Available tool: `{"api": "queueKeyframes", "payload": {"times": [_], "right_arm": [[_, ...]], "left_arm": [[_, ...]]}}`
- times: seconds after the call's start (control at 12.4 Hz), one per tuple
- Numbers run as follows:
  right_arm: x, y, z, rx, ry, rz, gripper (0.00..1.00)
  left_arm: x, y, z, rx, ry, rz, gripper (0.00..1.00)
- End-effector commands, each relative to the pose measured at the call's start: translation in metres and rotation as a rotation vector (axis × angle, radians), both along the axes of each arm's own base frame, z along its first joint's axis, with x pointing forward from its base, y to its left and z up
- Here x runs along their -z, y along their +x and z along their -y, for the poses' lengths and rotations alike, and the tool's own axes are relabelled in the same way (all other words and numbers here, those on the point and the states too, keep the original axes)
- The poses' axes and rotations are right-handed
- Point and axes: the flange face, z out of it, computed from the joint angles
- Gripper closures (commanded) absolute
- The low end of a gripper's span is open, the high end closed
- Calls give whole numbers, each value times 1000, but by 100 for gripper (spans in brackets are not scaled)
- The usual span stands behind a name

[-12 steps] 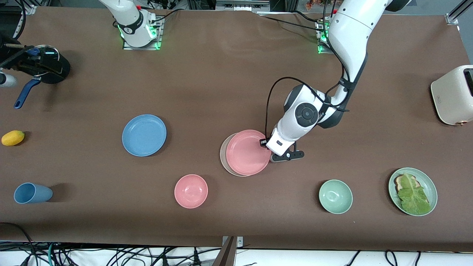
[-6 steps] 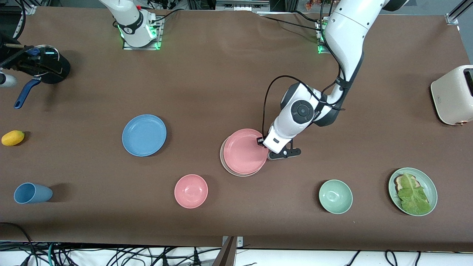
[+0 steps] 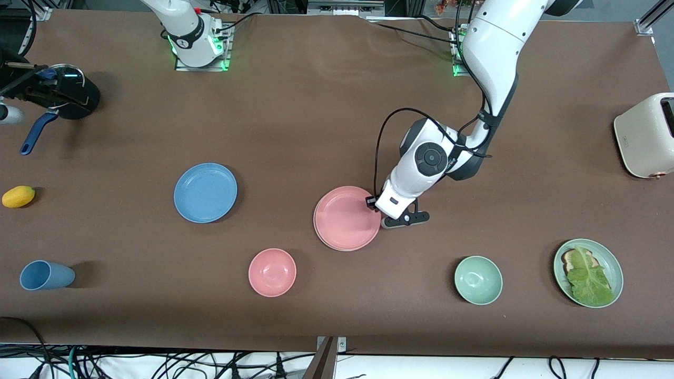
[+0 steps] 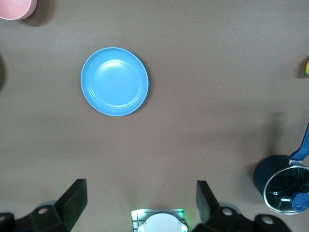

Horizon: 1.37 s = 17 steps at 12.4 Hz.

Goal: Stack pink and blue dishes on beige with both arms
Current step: 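Withdraw the left gripper while the right gripper reaches the blue plate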

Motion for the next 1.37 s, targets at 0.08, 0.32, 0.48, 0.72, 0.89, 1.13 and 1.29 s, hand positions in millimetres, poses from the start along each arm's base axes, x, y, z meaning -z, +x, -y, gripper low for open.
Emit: {"api": "queueKeyframes", "payload": {"times": [0.08,0.32,0.48,0.72,0.89,1.13,1.29], "right_arm": [[-6,-2,1,-6,10,8,0],[-6,-3,2,0,6,7,0],[-2,2,4,10,7,10,0],[12,6,-3,-6,-13,-15,0],[48,23,-5,-10,-26,-80,0],[121,41,-4,-15,-47,-83,0],[171,36,-3,-20,-44,-71,0]], "left_arm": [[2,2,3,6,17,23,32],[-19,24,-19,10,8,64,27],[-44,33,-38,36,15,64,25],[-81,44,-45,54,36,18,22],[-105,60,-66,119,67,9,21],[-127,82,-114,204,75,-6,17],[-142,89,-145,247,78,-4,16]]}}
